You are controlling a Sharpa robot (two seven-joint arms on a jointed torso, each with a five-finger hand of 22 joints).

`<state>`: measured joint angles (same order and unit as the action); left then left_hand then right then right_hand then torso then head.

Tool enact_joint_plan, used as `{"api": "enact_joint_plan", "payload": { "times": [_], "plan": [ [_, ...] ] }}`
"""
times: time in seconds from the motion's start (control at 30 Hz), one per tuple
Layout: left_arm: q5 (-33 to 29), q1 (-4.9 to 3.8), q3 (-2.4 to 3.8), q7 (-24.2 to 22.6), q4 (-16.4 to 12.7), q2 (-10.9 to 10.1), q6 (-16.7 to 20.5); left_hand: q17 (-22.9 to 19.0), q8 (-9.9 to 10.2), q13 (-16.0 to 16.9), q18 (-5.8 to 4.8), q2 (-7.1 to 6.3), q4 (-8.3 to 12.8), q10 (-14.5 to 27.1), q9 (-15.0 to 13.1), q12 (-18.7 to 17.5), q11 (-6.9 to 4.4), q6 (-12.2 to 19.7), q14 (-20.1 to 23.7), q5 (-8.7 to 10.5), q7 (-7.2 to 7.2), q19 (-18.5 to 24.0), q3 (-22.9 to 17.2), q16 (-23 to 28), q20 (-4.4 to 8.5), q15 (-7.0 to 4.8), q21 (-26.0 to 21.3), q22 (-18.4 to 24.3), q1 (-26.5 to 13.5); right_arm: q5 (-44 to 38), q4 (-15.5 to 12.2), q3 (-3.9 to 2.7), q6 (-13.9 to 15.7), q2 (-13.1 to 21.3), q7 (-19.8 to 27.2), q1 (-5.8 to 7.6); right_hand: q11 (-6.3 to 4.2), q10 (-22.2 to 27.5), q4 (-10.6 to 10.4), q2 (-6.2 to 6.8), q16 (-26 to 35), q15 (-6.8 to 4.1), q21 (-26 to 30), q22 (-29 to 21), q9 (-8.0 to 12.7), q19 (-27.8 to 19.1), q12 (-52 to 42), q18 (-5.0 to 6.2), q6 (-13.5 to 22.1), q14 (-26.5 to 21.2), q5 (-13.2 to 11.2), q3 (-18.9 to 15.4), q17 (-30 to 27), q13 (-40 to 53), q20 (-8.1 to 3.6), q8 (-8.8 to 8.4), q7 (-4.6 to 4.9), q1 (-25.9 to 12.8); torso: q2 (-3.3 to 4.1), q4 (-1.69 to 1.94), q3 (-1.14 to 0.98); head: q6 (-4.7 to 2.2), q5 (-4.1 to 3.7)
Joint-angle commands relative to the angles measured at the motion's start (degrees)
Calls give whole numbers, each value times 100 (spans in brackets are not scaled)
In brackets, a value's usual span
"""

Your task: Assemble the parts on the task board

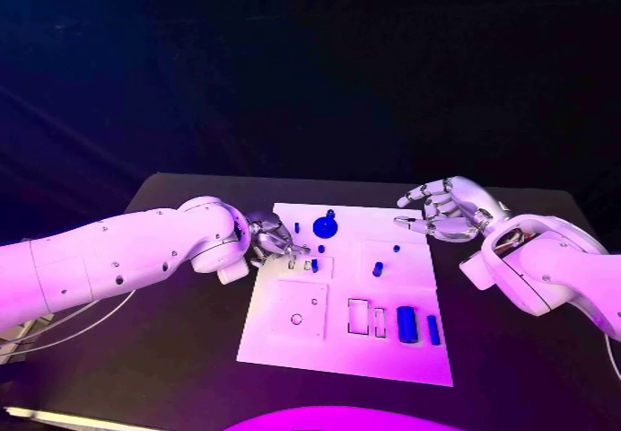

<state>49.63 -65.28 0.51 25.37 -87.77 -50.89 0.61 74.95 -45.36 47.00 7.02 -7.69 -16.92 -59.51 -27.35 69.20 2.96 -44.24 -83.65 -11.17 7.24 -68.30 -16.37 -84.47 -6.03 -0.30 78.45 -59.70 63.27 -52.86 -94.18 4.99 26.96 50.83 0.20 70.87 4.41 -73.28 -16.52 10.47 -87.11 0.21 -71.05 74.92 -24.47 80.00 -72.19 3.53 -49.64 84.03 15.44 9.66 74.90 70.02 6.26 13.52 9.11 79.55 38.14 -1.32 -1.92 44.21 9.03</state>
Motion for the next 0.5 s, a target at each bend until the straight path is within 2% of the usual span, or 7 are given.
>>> {"api": "enact_joint_plan", "payload": {
  "times": [0.03, 0.27, 0.4, 0.5],
  "plan": [
    [279, -1, -1, 259, -21, 45, -124, 362, -53, 22, -86, 20, -2, -43, -22, 34, -11, 4, -84, 27, -49, -48, 41, -30, 15, -14, 32, -24, -89, 52, 22, 0, -3, 1, -4, 0, 4, 44, -18, -24, 23, 5, 27, 341, -7, -21, 34, 81, 11, 426, -25, -30, 872, -8, 5, 20, 9, -28, 1, -5, -2, 15, -10],
    [208, -3, -2, 275, -24, 135, -119, 393, -82, 57, -91, 36, -2, -72, -52, 53, -21, 1, -102, 34, -60, -66, 76, -46, 24, -23, 45, -48, -142, 24, 54, 6, -14, -14, -69, -3, 3, 43, -17, -25, 24, 5, 32, 338, -8, -23, 33, 82, 11, 426, -26, -32, 871, -7, 5, 25, 9, -33, 2, 2, -8, 56, -5],
    [144, -3, -3, 272, 5, 217, -177, 410, -90, 72, -96, 41, -2, -84, -60, 61, -24, 0, -111, 35, -64, -84, 87, -54, 26, -26, 56, -73, -156, 11, 76, 10, -29, -21, -110, -12, 2, 42, -16, -26, 22, 5, 35, 338, -9, -23, 31, 83, 11, 427, -27, -34, 876, -6, 5, 31, 7, -37, 0, 12, 0, 75, 3],
    [128, -3, -3, 273, 26, 260, -214, 410, -90, 72, -96, 41, -2, -84, -60, 61, -24, 0, -111, 35, -64, -84, 87, -54, 26, -26, 56, -73, -156, 6, 86, 11, -43, -25, -122, -18, 2, 48, -15, -27, 29, 4, 44, 332, -9, -27, 37, 85, 12, 423, -26, -35, 861, -14, 5, 34, 7, -39, -1, 4, -2, 84, 4]
  ]
}}
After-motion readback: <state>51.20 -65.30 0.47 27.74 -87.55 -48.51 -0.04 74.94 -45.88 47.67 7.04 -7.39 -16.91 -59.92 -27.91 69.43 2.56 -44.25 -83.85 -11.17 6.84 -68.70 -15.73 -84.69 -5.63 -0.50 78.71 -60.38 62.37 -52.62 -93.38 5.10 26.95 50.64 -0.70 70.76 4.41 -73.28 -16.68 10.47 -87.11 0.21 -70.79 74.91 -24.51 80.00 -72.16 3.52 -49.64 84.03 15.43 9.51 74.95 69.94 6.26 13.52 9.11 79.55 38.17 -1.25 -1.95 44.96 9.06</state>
